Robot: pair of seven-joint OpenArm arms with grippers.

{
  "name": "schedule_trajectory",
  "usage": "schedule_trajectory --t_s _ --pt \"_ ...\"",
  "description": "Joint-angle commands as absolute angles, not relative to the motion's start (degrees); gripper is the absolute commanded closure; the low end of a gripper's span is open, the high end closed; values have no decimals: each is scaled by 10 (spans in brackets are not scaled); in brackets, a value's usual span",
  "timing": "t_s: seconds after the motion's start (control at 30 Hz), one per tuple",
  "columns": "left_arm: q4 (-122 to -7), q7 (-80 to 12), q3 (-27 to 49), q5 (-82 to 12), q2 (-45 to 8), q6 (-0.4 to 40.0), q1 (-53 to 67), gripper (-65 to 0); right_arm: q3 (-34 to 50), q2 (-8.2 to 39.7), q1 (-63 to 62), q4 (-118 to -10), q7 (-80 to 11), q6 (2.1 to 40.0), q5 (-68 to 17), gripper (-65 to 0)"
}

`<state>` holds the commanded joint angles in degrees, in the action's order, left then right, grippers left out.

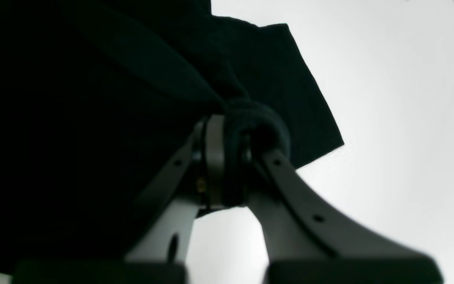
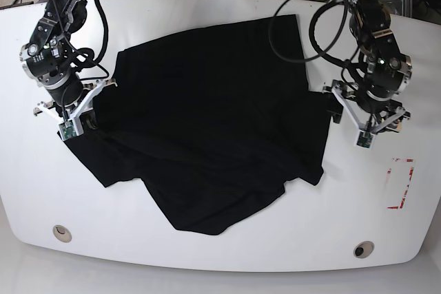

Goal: Layout the t-shirt on the table in an organized manner, then fold the t-shirt properly
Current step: 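Lay the shirt down and release it from both grippers, then grasp the shirt edges again with both grippers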

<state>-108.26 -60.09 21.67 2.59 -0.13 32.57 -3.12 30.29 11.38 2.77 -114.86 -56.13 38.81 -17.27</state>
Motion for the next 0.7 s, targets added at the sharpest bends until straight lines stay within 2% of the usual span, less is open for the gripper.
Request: schedule_trajectory --t_s 0.57,0.7 --pt "-951 -597 221 22 2 329 -41 -496 305 102 28 -1149 -561 388 -173 -3" --pt "-936 -597 223 22 9 363 -41 -493 305 102 28 -1149 -561 388 -173 -3"
